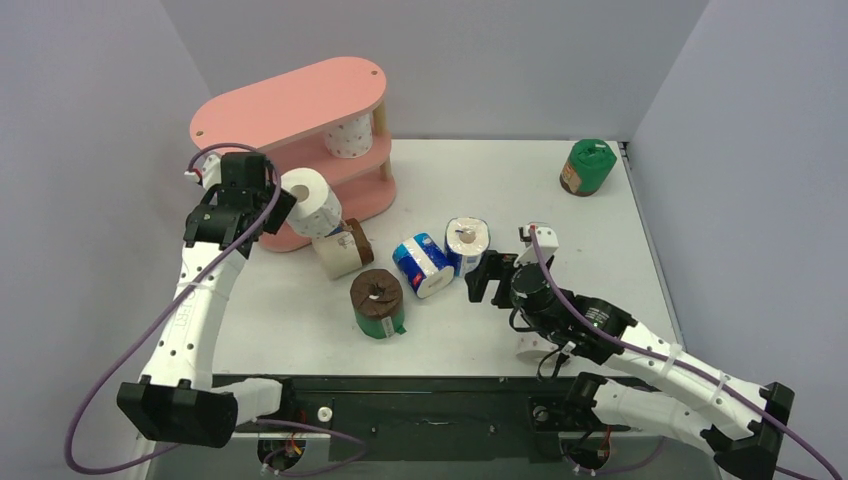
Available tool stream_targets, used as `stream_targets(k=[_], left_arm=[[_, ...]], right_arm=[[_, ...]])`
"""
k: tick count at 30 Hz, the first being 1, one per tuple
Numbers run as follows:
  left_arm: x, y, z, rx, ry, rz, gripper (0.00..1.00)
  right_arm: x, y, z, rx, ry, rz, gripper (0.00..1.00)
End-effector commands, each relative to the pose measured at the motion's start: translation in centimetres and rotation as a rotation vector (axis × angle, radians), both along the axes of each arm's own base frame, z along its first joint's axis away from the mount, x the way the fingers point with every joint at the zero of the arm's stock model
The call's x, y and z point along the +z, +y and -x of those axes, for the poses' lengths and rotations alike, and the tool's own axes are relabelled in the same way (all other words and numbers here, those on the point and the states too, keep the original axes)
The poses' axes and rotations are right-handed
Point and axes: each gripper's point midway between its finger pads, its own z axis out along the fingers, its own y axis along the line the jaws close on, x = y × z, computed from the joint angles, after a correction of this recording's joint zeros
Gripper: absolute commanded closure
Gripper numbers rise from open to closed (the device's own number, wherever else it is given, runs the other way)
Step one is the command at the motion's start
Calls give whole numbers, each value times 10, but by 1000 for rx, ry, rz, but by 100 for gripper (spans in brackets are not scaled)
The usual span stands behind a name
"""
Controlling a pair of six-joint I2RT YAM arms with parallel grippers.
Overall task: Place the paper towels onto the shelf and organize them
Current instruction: Place the paper towel on the shelf.
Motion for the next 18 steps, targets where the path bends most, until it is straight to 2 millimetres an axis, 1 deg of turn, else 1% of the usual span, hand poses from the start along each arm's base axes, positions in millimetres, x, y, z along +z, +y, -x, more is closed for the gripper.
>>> stream_targets(k=[1, 2, 3, 4, 5, 9, 14, 17, 18], left_arm=[[57, 7, -31, -8, -190, 53, 90], [56, 10, -35, 2, -188, 51, 90], [61, 12, -37, 6, -199, 51, 90], [60, 14, -40, 12, -194, 51, 90], [64, 15, -42, 13, -204, 52, 90], [69, 17, -48, 19, -218, 48, 90], [73, 16, -49, 7, -226, 45, 95], [75, 15, -46, -4, -228, 42, 95], [78, 16, -44, -5, -235, 40, 95]], right_arm=[[19, 7, -13, 3, -45, -12, 11], [17, 7, -14, 3, -43, -8, 11], [16, 10, -15, 10, -37, -7, 11], [15, 10, -16, 11, -35, -4, 11], [13, 12, -17, 17, -30, -3, 11], [8, 14, -21, 25, -19, 6, 11], [4, 13, -25, 24, -11, 16, 11], [4, 12, -28, 23, -9, 13, 11], [4, 12, -28, 24, -7, 12, 11]])
